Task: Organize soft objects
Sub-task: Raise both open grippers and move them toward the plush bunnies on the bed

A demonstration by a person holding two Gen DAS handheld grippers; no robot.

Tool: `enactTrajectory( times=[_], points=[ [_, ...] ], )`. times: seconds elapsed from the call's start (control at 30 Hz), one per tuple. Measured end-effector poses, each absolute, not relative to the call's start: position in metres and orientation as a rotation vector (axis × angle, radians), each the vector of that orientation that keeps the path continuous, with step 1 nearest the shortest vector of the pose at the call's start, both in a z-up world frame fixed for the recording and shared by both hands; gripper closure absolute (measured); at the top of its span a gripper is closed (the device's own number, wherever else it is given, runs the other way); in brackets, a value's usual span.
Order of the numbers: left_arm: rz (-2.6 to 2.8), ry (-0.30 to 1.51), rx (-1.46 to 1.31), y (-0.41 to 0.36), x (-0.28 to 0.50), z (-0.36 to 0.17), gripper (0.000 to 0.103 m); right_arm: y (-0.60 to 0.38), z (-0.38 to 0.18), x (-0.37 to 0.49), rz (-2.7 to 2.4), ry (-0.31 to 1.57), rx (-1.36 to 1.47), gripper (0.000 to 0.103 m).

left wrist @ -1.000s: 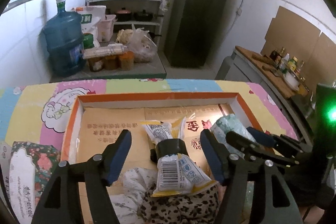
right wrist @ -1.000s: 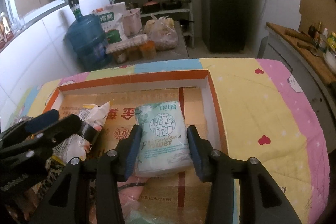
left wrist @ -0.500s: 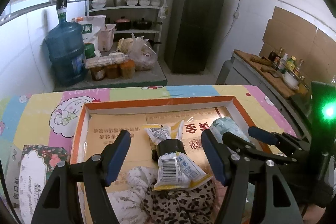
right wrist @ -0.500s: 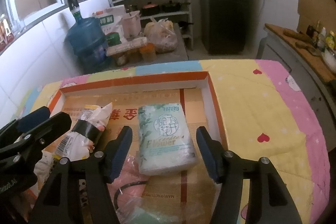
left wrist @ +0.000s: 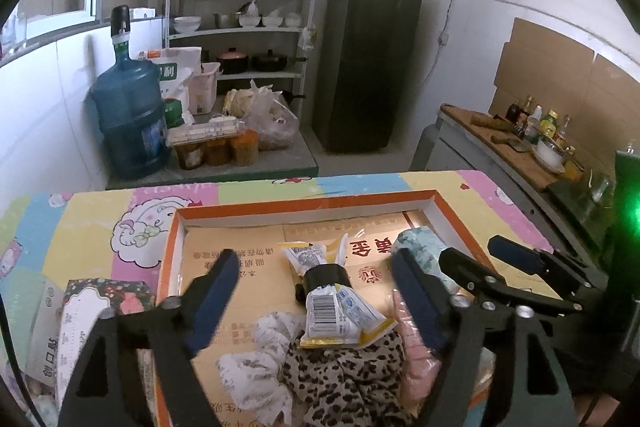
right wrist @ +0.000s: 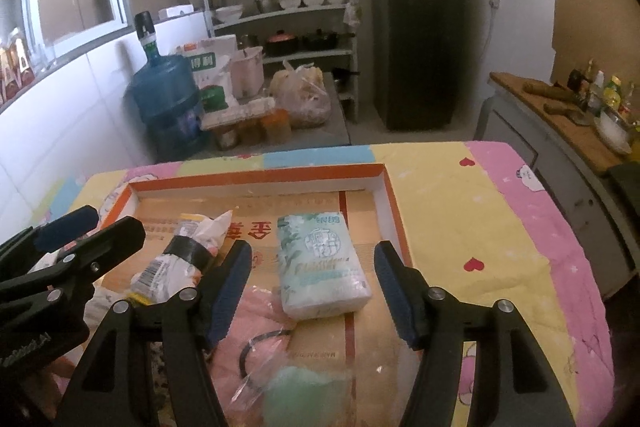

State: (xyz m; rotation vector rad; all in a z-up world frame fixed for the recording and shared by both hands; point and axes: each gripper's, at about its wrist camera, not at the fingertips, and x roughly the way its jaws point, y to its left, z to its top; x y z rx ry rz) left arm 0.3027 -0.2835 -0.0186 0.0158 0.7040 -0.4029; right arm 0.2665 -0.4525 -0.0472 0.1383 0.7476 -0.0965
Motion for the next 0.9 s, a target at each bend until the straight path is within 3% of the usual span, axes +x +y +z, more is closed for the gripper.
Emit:
enactTrajectory(
  times=[0.9],
  points=[
    [-0.416, 0.584, 0.038, -0.25, 0.244, 0.009, 0.02, -0.421, -0.014, 0.191, -0.229, 0.604, 0.1, 0.037]
  ],
)
